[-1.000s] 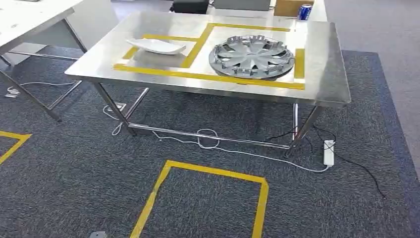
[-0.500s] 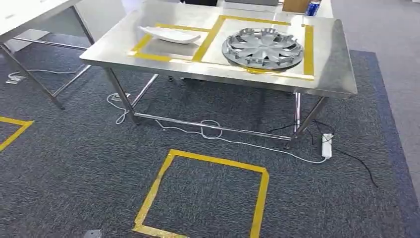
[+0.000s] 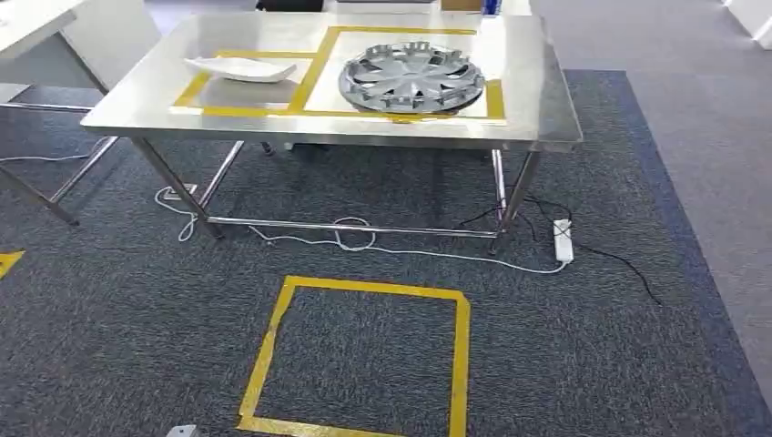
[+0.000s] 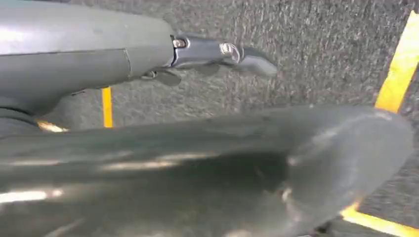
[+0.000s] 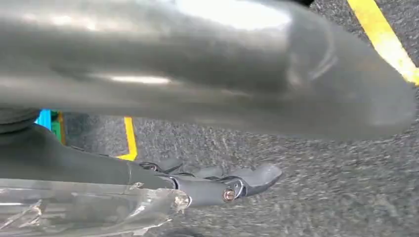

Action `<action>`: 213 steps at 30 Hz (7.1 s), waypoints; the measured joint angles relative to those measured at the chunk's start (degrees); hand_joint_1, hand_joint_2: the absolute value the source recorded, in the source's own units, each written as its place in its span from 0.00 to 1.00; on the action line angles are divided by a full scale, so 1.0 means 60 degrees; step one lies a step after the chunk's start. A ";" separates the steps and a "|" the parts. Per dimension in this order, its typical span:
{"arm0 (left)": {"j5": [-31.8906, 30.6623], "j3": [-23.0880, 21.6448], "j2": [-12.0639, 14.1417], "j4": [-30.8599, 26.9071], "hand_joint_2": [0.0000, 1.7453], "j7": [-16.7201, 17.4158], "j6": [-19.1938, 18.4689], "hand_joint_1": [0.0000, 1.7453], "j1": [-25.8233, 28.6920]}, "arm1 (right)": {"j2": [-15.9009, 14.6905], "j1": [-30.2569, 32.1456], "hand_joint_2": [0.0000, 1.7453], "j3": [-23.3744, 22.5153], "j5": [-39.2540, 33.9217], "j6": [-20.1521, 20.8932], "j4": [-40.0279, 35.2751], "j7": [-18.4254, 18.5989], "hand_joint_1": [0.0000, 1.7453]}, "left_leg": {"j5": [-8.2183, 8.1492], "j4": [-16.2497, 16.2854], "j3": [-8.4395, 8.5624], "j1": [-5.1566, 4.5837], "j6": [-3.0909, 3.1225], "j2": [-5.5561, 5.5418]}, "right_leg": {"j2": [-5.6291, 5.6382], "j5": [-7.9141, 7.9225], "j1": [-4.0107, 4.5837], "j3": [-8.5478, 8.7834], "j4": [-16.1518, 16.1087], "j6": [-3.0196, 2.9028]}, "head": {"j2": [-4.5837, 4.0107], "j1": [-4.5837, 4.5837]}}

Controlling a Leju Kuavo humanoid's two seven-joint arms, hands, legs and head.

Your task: Take the parts from the cabinet and place them on the table.

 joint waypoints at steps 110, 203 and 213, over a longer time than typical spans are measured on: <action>0.0346 0.0852 -0.0528 -0.0004 0.00 0.0295 0.0222 0.00 0.0034 | 0.0364 -0.0204 0.00 -0.2025 -0.8251 0.0750 0.0069 -0.2087 0.00 | 0.0972 -0.1482 0.0661 0.0093 0.0290 0.0235 | 0.0094 -0.1456 -0.0135 -0.2209 0.3660 0.0629 | 0.0000 0.0189; -0.0354 0.0441 -0.0106 -0.0004 0.00 0.0812 0.0146 0.00 0.0030 | -0.0616 0.0452 0.00 0.3625 -0.0102 -0.2091 0.0087 0.1195 0.00 | 0.0978 -0.1312 0.0385 0.0093 0.0311 0.0353 | 0.0078 -0.1426 -0.0162 -0.1909 0.3453 0.0669 | 0.0000 0.0197; -0.0335 0.0419 -0.0095 -0.0004 0.00 0.0757 0.0149 0.00 -0.0066 | -0.0568 0.0365 0.00 0.2771 -0.2272 -0.1475 0.0084 0.0579 0.00 | 0.0478 -0.0912 0.0455 0.0091 -0.0197 0.0309 | -0.0102 -0.0254 -0.0195 -0.0408 0.0689 0.0181 | 0.0000 0.0117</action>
